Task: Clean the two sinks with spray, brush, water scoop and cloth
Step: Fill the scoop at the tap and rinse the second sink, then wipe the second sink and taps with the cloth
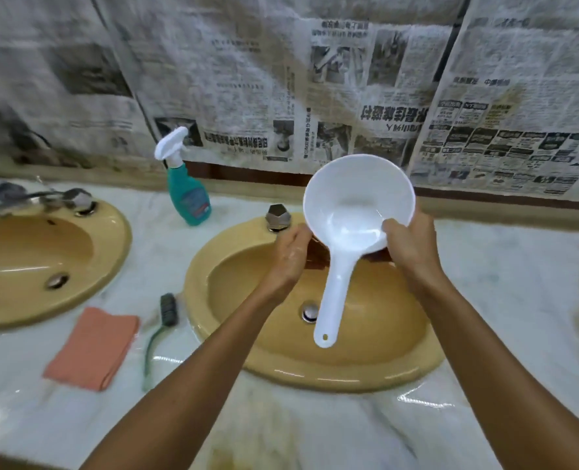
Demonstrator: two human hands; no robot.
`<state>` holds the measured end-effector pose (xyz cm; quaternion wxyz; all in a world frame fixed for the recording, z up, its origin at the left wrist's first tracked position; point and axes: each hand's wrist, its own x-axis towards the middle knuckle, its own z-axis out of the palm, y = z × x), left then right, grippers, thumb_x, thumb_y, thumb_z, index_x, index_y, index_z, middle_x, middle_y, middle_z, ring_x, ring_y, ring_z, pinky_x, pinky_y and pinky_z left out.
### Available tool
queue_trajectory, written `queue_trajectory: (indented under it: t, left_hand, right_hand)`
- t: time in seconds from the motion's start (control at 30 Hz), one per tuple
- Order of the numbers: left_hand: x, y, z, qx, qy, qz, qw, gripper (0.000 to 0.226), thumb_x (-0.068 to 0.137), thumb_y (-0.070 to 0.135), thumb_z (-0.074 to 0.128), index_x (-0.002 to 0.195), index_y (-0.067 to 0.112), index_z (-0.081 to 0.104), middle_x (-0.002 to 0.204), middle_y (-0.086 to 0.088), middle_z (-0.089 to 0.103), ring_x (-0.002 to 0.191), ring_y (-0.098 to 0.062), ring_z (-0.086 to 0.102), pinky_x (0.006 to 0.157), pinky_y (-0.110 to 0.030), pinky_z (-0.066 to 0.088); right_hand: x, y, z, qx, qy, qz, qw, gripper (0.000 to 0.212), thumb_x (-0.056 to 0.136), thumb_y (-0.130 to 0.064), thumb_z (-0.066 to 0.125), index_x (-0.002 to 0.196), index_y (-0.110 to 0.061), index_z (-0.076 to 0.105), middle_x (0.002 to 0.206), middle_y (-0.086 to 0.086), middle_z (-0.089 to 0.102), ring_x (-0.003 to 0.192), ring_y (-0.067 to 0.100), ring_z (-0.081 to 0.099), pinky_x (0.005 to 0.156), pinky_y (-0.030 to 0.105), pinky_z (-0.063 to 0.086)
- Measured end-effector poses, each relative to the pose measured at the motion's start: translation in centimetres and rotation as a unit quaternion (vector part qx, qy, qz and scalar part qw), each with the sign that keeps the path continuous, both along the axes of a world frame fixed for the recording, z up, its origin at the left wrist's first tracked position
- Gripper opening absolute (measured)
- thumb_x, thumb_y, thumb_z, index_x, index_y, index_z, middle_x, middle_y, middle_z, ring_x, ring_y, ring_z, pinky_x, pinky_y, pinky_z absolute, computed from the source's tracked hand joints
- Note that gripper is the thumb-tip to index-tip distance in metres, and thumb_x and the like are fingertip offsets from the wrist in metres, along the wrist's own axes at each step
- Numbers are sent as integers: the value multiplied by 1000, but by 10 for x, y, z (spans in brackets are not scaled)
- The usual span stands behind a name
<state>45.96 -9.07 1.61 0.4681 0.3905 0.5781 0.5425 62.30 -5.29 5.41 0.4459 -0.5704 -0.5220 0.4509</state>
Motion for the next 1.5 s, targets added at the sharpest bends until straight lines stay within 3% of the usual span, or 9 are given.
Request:
queue_trajectory:
  t: [0.2,0.47,0.73,0.8,0.9,1.07,1.23,1.33,1.5]
  left_hand:
    - [-155,-54,-9,-8,35,148,988,35,104,41,40,98,20,66,90,-6,72,82,-20,72,66,-33,61]
    - [-346,-102,-61,-58,133,74,987,28,105,19,34,90,9,55,81,-14,61,65,-23,64,59,-38,60]
    - [-395,-116,-81,-96,51,35,993,29,105,25,36,106,5,57,82,-16,66,70,-29,70,55,-31,54]
    - [-396,-126,-92,-75,58,65,993,27,103,25,38,105,8,59,84,-15,68,76,-30,69,60,-35,56]
    - [-403,-159,-123,-2,281,32,959,22,98,21,45,109,14,63,94,-5,71,85,-24,66,73,-40,53]
    - [-403,-197,-168,96,536,-205,813,43,90,37,57,131,27,50,127,9,53,118,-20,47,91,-44,43]
    - [-415,-209,-173,14,583,-275,765,82,87,63,39,157,25,17,161,4,20,149,-23,15,115,-53,26]
    - [-413,-226,-164,-13,584,-319,746,104,78,78,28,159,20,0,163,6,-11,150,-15,-16,121,-44,-3]
    - [-400,-255,-166,-10,626,-333,705,103,79,86,1,157,21,-12,162,0,-23,146,-14,-30,121,-48,-11]
  right_hand:
    - [-148,-48,-27,-16,61,93,994,31,92,-6,53,117,-24,56,100,5,65,83,28,69,55,43,60]
    - [-325,-96,-76,-193,115,157,962,30,91,-7,58,121,-13,54,108,14,65,89,33,70,72,50,61]
    - [-354,-108,-105,-242,166,110,950,48,97,-26,60,138,-8,41,129,13,54,94,34,71,78,46,60]
    - [-349,-125,-119,-172,89,44,980,42,97,-19,56,136,-6,45,123,13,59,86,29,72,73,38,61]
    - [-349,-169,-152,6,-127,59,990,26,92,-10,49,111,-5,65,101,11,70,81,23,70,75,43,59]
    - [-380,-211,-172,146,-307,352,872,39,83,-28,54,121,-20,52,121,2,58,112,25,51,89,37,46]
    - [-389,-209,-182,155,-435,406,789,86,76,-54,63,148,-19,29,148,1,35,137,34,27,111,40,26]
    - [-376,-218,-181,162,-502,439,727,99,82,-61,61,154,-7,19,160,11,19,147,31,10,117,46,20]
    - [-359,-251,-190,234,-516,400,721,77,86,-52,58,140,1,47,145,19,47,138,33,40,113,46,34]
